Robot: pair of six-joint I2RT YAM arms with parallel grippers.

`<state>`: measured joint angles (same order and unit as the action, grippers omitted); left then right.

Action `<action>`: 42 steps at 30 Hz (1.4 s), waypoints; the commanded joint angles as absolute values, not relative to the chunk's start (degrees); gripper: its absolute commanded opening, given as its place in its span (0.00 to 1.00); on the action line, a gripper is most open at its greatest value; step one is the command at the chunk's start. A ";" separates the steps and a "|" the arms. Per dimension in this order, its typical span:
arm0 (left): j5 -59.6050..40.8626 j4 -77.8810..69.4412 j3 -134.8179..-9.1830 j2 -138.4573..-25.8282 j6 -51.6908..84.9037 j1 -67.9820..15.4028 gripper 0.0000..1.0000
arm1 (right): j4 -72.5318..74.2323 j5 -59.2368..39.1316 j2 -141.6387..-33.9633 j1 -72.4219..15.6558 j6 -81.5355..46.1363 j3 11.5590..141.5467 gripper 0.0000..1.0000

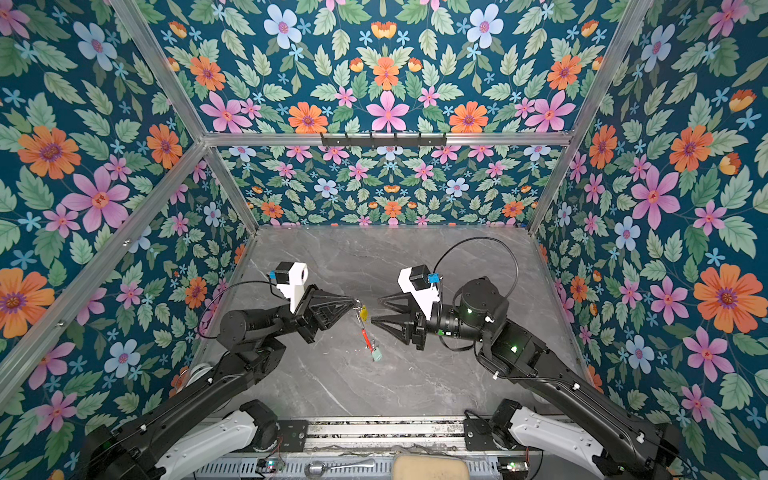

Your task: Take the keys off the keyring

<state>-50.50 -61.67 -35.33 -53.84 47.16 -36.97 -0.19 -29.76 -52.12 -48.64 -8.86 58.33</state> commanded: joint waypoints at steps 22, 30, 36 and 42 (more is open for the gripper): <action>-48.36 -64.86 -34.45 -53.83 46.87 -36.96 0.00 | 13.52 -36.12 -60.21 -48.78 -17.50 58.38 0.20; -48.37 -65.02 -34.52 -54.12 46.83 -36.92 0.00 | 13.95 -36.47 -60.38 -48.70 -17.99 57.54 0.09; -48.38 -65.48 -34.60 -54.54 47.57 -36.96 0.00 | 12.06 -37.04 -60.69 -48.74 -17.31 58.27 0.00; -48.47 -56.65 -35.49 -52.05 44.38 -36.94 0.42 | 1.72 -33.73 -59.09 -48.67 -14.89 60.63 0.00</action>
<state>-48.60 -60.34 -34.74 -53.08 47.03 -36.93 6.52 -35.48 -59.66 -48.64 -16.82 59.31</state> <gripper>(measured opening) 0.377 0.052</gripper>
